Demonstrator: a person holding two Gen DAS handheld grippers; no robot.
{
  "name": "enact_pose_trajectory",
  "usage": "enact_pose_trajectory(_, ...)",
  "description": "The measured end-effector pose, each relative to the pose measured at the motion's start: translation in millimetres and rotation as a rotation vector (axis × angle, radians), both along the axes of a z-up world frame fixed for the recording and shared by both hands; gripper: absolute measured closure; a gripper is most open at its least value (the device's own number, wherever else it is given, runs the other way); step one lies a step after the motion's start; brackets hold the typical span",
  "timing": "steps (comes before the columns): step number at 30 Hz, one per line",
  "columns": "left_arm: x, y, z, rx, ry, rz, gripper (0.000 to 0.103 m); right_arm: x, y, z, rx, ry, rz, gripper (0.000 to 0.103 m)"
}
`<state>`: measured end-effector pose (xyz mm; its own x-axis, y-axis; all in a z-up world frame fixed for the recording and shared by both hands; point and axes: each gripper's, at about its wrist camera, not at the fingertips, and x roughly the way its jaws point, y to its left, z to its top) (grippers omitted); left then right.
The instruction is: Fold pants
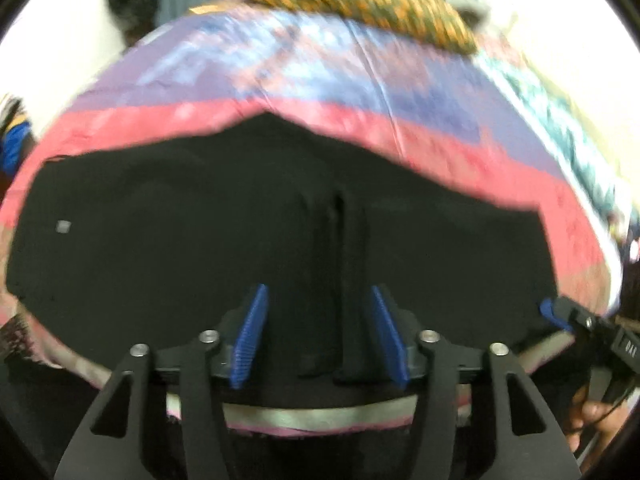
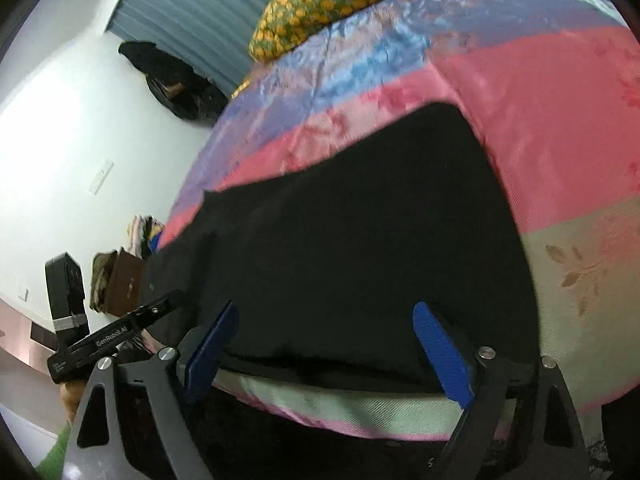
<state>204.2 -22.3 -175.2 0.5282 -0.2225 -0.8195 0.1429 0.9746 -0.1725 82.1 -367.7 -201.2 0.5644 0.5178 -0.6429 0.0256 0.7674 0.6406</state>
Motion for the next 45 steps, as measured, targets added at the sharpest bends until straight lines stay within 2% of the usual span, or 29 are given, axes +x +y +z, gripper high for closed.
enact_pose_trajectory(3, -1, 3, 22, -0.067, -0.087, 0.011, 0.043, -8, -13, 28, 0.013, -0.091, -0.065, 0.014)
enact_pose_trajectory(6, 13, -21, 23, -0.110, -0.094, -0.086, 0.047, 10, -20, 41, 0.031, -0.110, -0.084, 0.014)
enact_pose_trajectory(8, 26, -41, 11, -0.115, -0.079, -0.147, 0.070, 29, -23, 42, 0.050, -0.101, -0.100, 0.014)
enact_pose_trajectory(10, 43, -56, -9, -0.062, -0.029, -0.160, 0.087, 46, -27, 37, 0.076, -0.094, -0.122, 0.015)
enact_pose_trajectory(13, 64, -56, -42, -0.019, 0.056, -0.109, 0.092, 74, -35, 7, 0.114, 0.002, -0.160, 0.024)
enact_pose_trajectory(15, 66, -48, -51, -0.049, 0.064, -0.085, 0.098, 85, -36, -17, 0.092, 0.090, -0.145, 0.034)
enact_pose_trajectory(16, 65, -46, -50, -0.058, 0.065, -0.080, 0.098, 87, -36, -23, 0.054, 0.104, -0.131, 0.044)
enact_pose_trajectory(18, 62, -48, -44, -0.048, 0.066, -0.085, 0.098, 85, -36, -15, 0.018, 0.083, -0.118, 0.047)
enact_pose_trajectory(19, 59, -49, -39, -0.041, 0.062, -0.088, 0.093, 80, -36, -9, 0.005, 0.070, -0.118, 0.046)
enact_pose_trajectory(21, 48, -51, -29, -0.030, 0.038, -0.106, 0.075, 62, -34, 11, -0.020, 0.016, -0.102, 0.046)
enact_pose_trajectory(23, 27, -53, -18, 0.014, -0.002, -0.120, 0.039, 38, -24, 29, -0.088, -0.016, -0.072, 0.046)
enact_pose_trajectory(25, 14, -57, -13, 0.051, -0.026, -0.123, 0.030, 18, -14, 33, -0.112, -0.024, -0.048, 0.045)
enact_pose_trajectory(27, 5, -61, -16, 0.090, -0.015, -0.122, 0.029, -2, -2, 29, -0.176, -0.015, -0.042, 0.044)
enact_pose_trajectory(29, 2, -63, -26, 0.133, 0.015, -0.114, 0.029, -9, 10, 11, -0.240, 0.019, -0.015, 0.042)
enact_pose_trajectory(31, 1, -65, -38, 0.171, 0.042, -0.102, 0.029, -10, 12, -6, -0.255, 0.064, 0.005, 0.041)
enact_pose_trajectory(36, -6, -63, -43, 0.195, 0.030, -0.096, 0.029, -16, 16, 16, -0.310, -0.019, -0.005, 0.040)
enact_pose_trajectory(38, -7, -63, -43, 0.194, 0.033, -0.092, 0.029, -21, 18, 25, -0.352, -0.067, -0.021, 0.028)
enact_pose_trajectory(39, -8, -62, -43, 0.192, 0.033, -0.092, 0.029, -23, 20, 27, -0.370, -0.083, -0.029, 0.025)
enact_pose_trajectory(42, -8, -62, -45, 0.194, 0.027, -0.096, 0.029, -25, 25, 29, -0.428, -0.117, -0.026, 0.024)
enact_pose_trajectory(45, -8, -64, -47, 0.203, 0.026, -0.098, 0.028, -22, 30, 25, -0.477, -0.109, -0.018, 0.019)
